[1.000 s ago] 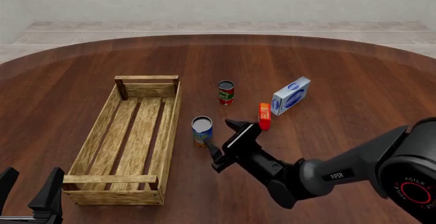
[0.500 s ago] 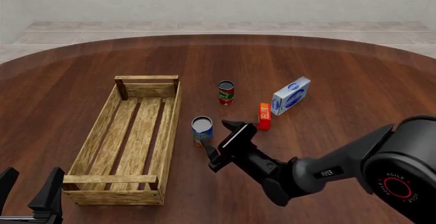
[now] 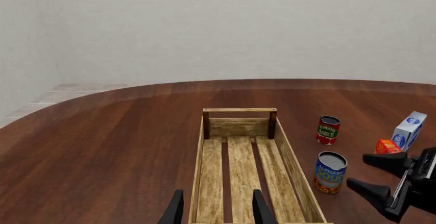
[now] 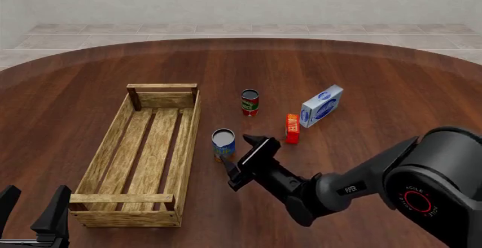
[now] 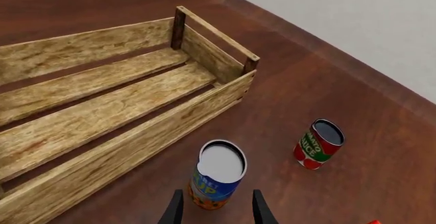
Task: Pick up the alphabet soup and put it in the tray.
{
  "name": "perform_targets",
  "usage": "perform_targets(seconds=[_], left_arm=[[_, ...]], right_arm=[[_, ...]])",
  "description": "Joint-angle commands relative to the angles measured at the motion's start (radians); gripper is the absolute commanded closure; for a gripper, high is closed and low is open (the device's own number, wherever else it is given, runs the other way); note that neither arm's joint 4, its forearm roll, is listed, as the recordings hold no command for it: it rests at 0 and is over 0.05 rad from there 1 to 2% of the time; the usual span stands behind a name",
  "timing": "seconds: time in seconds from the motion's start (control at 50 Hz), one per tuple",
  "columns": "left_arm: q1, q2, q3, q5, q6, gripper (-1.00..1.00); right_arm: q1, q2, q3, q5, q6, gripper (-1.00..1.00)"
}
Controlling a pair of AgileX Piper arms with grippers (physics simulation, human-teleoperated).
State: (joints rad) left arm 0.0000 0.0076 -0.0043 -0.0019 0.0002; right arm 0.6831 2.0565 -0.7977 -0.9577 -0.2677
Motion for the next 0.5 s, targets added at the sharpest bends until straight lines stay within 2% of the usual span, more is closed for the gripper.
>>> perform_targets(seconds=[0.02, 0.5], left_arm=[[0.000, 0.000, 0.000, 0.000, 0.000, -1.00], [0.000, 0.000, 0.000, 0.000, 0.000, -1.00]], right_arm=[[-0.004, 0.021, -0.017, 0.001, -0.007, -1.00], [-0.012, 0.067, -0.064, 0.011, -0.023, -1.00]])
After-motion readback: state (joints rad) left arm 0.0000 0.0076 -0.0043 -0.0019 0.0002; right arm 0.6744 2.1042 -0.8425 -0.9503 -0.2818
